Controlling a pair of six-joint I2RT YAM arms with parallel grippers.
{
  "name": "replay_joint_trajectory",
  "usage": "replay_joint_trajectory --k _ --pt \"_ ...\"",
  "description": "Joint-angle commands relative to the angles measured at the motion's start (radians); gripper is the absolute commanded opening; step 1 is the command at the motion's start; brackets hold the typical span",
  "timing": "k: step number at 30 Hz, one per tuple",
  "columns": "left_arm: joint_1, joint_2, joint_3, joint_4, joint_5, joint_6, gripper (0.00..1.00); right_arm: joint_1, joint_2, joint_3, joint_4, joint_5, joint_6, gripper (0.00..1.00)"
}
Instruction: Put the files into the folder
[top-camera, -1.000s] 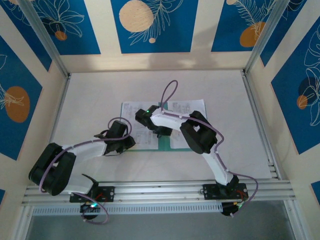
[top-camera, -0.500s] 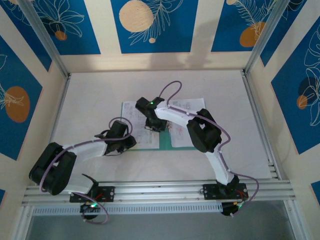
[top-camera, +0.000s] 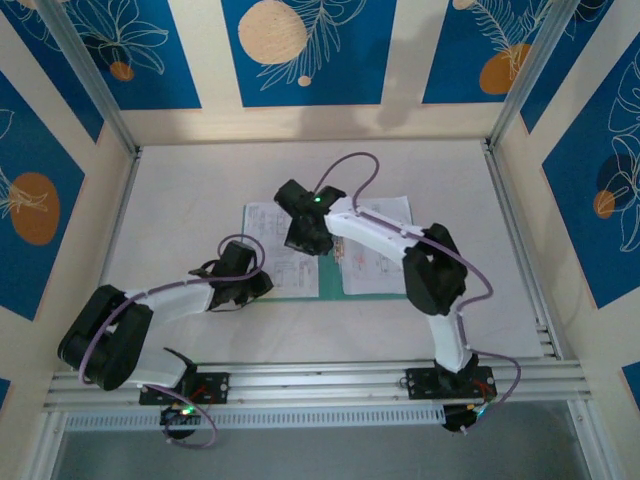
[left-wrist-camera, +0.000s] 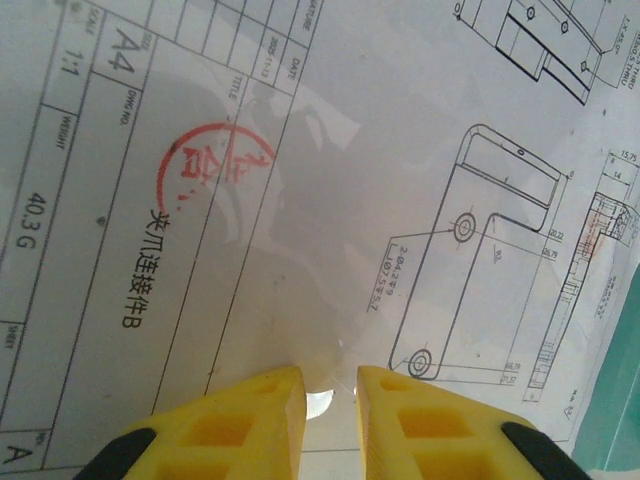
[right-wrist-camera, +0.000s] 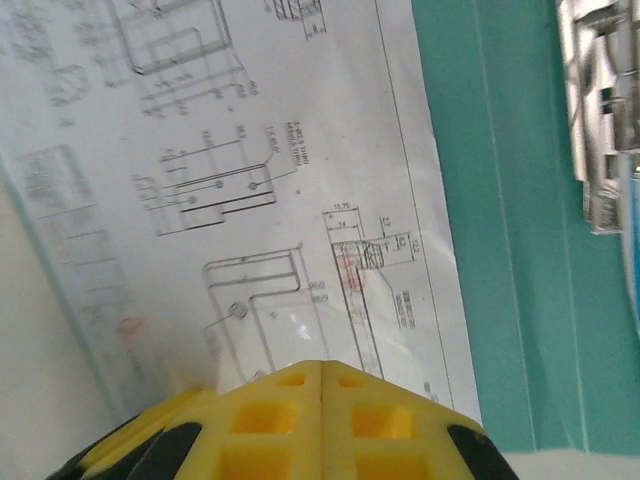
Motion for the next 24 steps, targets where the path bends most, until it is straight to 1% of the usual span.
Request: replay_joint_trajectory --k 1,5,9,11,14,16,18,20,22,24 --pt "-0.007 -0.007 -0.012 -0.059 0.018 0.016 0.22 -0.036 -0.114 -0.094 0.035 -0.007 0.0 0.03" --pt "-0.006 -0.025 -0.003 -0.075 0.024 0.021 0.24 -0.088 -0.248 -0.251 0.112 -0.041 -0.02 0.06" --pt "-0.007 -0.046 0.012 -0.094 0.031 0.029 0.27 -0.153 -0.387 -0.437 0.229 -0.131 -0.052 0.06" --pt "-0.008 -0.056 0.022 -0.1 0.041 0.032 0.3 -0.185 -0.447 -0.526 0.285 -0.185 -0.072 0.07" --pt "-0.009 -0.072 0.035 -0.109 0.07 0.047 0.39 -0.206 -0.521 -0.641 0.341 -0.243 -0.097 0.07" --pt "-0.007 -0.089 0.041 -0.13 0.083 0.055 0.44 -0.204 -0.552 -0.704 0.367 -0.28 -0.109 0.07" --pt "-0.003 -0.125 0.037 -0.152 0.091 0.055 0.46 -0.193 -0.579 -0.767 0.398 -0.318 -0.111 0.07" --pt "0.007 -0.172 0.033 -0.19 0.091 0.061 0.48 -0.17 -0.597 -0.811 0.43 -0.341 -0.107 0.1" --pt "0.026 -0.215 0.03 -0.237 0.094 0.075 0.5 -0.135 -0.593 -0.826 0.436 -0.334 -0.104 0.12" --pt "0.058 -0.258 0.028 -0.293 0.099 0.098 0.51 -0.108 -0.564 -0.822 0.437 -0.326 -0.099 0.12"
